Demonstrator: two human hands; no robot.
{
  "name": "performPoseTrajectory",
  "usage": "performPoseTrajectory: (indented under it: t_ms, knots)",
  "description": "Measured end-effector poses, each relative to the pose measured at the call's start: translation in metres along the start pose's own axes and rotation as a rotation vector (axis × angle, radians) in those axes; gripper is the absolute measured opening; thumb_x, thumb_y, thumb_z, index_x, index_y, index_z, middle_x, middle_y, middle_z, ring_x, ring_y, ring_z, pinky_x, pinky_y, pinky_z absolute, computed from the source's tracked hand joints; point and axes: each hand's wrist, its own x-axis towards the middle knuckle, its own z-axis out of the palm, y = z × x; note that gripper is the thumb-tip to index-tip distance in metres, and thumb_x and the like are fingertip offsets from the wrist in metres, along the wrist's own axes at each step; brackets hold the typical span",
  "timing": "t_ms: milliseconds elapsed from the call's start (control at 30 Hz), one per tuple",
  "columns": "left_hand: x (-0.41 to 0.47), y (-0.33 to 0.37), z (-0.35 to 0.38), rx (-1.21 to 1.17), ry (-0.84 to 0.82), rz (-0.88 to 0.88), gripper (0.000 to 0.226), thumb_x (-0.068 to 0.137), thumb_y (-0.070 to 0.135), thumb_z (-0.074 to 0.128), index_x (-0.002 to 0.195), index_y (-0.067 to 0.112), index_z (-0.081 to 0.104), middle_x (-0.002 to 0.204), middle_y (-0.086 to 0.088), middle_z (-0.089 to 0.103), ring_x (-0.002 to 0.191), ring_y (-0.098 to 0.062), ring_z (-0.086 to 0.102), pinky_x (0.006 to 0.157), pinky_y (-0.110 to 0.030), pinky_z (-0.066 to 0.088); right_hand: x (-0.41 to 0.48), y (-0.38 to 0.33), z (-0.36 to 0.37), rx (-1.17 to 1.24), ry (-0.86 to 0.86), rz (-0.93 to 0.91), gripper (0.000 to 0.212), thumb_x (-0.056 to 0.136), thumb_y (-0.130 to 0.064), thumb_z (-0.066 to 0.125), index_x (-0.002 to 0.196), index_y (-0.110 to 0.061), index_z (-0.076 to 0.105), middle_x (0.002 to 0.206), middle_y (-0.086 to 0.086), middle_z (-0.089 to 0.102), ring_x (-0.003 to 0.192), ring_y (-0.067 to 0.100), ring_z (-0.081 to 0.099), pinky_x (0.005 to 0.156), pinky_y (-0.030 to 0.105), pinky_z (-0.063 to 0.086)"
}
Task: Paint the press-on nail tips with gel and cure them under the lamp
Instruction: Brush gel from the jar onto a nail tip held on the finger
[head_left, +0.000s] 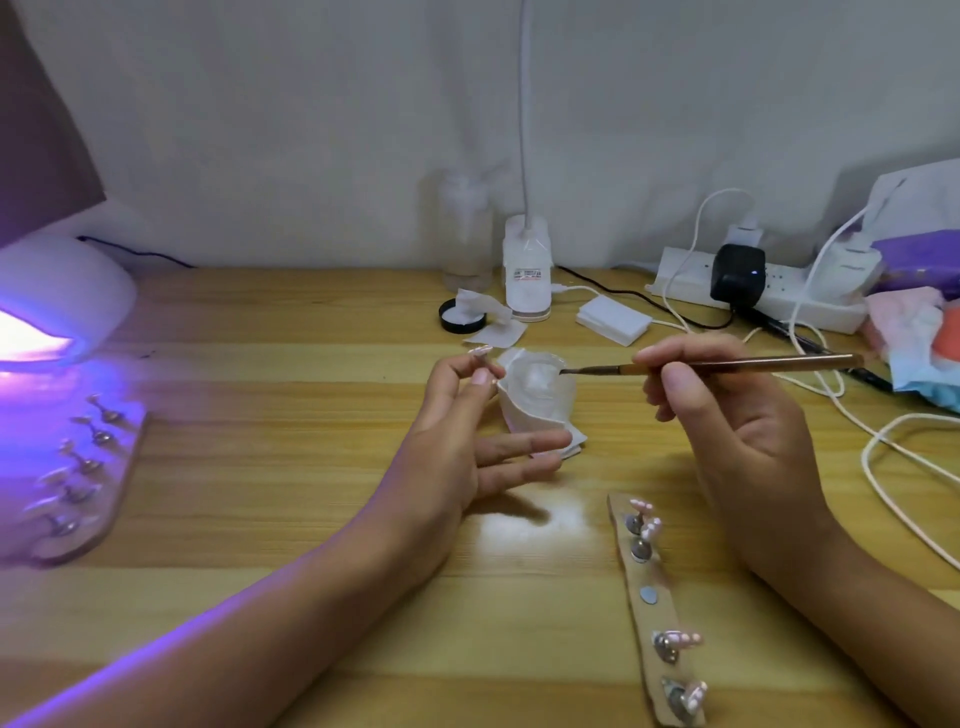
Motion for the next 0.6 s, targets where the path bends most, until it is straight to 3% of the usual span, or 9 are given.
performPoseTrajectory:
  t_ms: [100, 300, 367, 500, 600]
  knots:
    - [0.002, 0.0024, 0.0003, -0.043, -0.073, -0.044, 0.013, 0.105, 0.029, 0.039, 0.101, 0.024, 0.051, 0.131, -0.006, 0.052, 0.095, -0.036, 0.071, 0.073, -0.039, 0.06, 0.0004, -0.0004, -0.0006, -0.061, -0.022, -0.014, 0.016, 0.094, -0.013, 0.051, 0.101, -0.016, 0.065, 0.096, -0.001, 0.063, 0.089, 0.01, 0.059, 0.079, 0.023, 0.047]
    - [0.0012, -0.0024, -0.0009, 0.031, -0.131, -0.003, 0.016, 0.105, 0.031, 0.037, 0.1, 0.026, 0.052, 0.114, 0.004, 0.066, 0.098, -0.032, 0.071, 0.079, -0.041, 0.06, 0.0022, 0.0021, 0.0001, -0.044, -0.075, 0.059, 0.017, 0.091, -0.013, 0.05, 0.096, -0.015, 0.067, 0.092, -0.005, 0.064, 0.087, 0.009, 0.057, 0.076, 0.019, 0.044]
    - [0.0006, -0.0045, -0.0015, 0.066, -0.163, 0.022, 0.017, 0.105, 0.03, 0.036, 0.1, 0.026, 0.052, 0.117, 0.007, 0.066, 0.099, -0.031, 0.071, 0.08, -0.041, 0.059, 0.0016, 0.0027, 0.0005, -0.024, -0.096, 0.091, 0.019, 0.091, -0.015, 0.05, 0.096, -0.014, 0.067, 0.091, -0.006, 0.066, 0.086, 0.006, 0.059, 0.075, 0.014, 0.044]
    - [-0.0004, -0.0071, -0.0016, 0.111, -0.213, 0.041, 0.015, 0.105, 0.03, 0.037, 0.107, 0.024, 0.05, 0.13, -0.006, 0.058, 0.104, -0.027, 0.07, 0.081, -0.039, 0.059, 0.0012, 0.0029, -0.0006, 0.051, -0.147, 0.126, 0.015, 0.093, -0.015, 0.055, 0.098, -0.008, 0.067, 0.089, -0.01, 0.069, 0.085, 0.001, 0.061, 0.074, 0.009, 0.045]
    - [-0.0021, -0.0068, 0.0001, 0.1, -0.229, 0.031, 0.013, 0.095, 0.037, 0.043, 0.092, 0.032, 0.054, 0.126, -0.008, 0.06, 0.105, -0.027, 0.069, 0.082, -0.041, 0.059, 0.0012, 0.0017, -0.0019, 0.072, -0.148, 0.134, 0.017, 0.096, -0.018, 0.055, 0.099, -0.006, 0.067, 0.087, -0.011, 0.069, 0.082, 0.0, 0.061, 0.073, 0.01, 0.045]
